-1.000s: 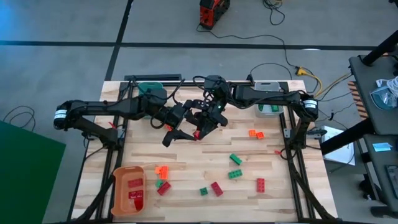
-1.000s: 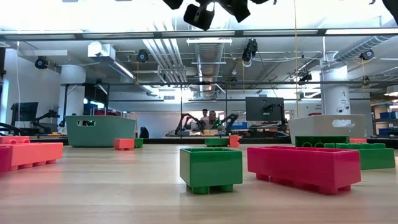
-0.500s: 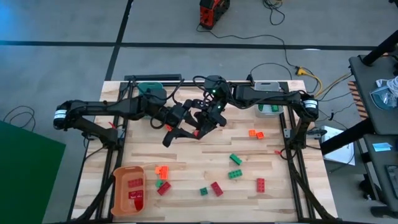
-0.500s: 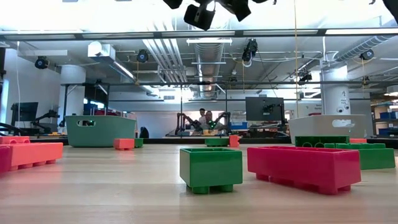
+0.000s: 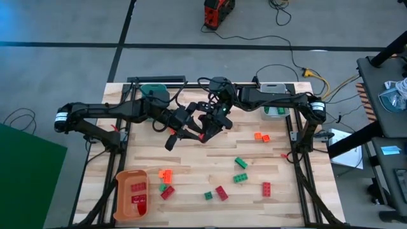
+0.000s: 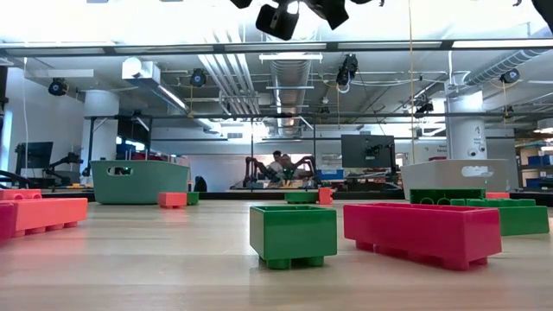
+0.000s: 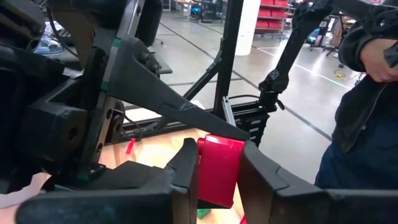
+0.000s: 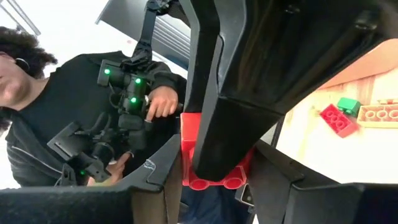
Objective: Sort blocks
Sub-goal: Put the red game piece into the orange bin
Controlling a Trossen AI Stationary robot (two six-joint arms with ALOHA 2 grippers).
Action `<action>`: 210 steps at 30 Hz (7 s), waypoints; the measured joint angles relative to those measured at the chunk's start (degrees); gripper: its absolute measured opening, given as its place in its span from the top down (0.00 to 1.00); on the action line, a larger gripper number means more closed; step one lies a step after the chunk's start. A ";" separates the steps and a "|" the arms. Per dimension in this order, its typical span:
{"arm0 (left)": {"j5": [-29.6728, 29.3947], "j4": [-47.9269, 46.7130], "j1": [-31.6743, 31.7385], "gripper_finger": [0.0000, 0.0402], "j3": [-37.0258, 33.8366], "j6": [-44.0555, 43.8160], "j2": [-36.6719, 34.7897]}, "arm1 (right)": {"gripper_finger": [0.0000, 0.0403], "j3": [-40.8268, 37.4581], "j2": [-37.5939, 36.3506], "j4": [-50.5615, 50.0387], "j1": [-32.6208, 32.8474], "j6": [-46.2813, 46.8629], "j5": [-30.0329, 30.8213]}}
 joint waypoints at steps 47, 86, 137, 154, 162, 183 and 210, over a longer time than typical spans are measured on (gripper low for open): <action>-21.59 -15.63 0.83 0.58 0.02 -3.22 -15.42 | 0.67 0.56 -2.71 13.26 0.60 -7.53 -1.38; -20.89 -16.74 5.42 0.38 -0.15 -54.52 -17.31 | 0.67 0.63 -8.61 -4.66 3.71 -77.76 64.89; -47.75 -38.47 7.44 0.42 27.29 -41.31 10.02 | 0.67 0.57 -6.95 -9.75 6.96 -68.42 99.10; -39.39 -41.21 7.53 0.55 27.21 -45.69 9.41 | 0.67 1.64 -7.37 -9.66 5.88 -55.29 86.70; -39.18 -41.19 7.41 0.61 27.17 -45.54 9.38 | 0.67 1.64 -7.37 -9.34 6.35 -57.13 88.41; -40.06 -41.20 7.43 0.62 27.17 -44.81 9.42 | 0.37 1.69 -7.21 -9.32 6.62 -56.79 88.79; -26.59 -78.55 -9.72 0.61 25.61 -48.31 -4.07 | 0.43 0.04 -12.33 -38.21 2.23 -31.02 82.30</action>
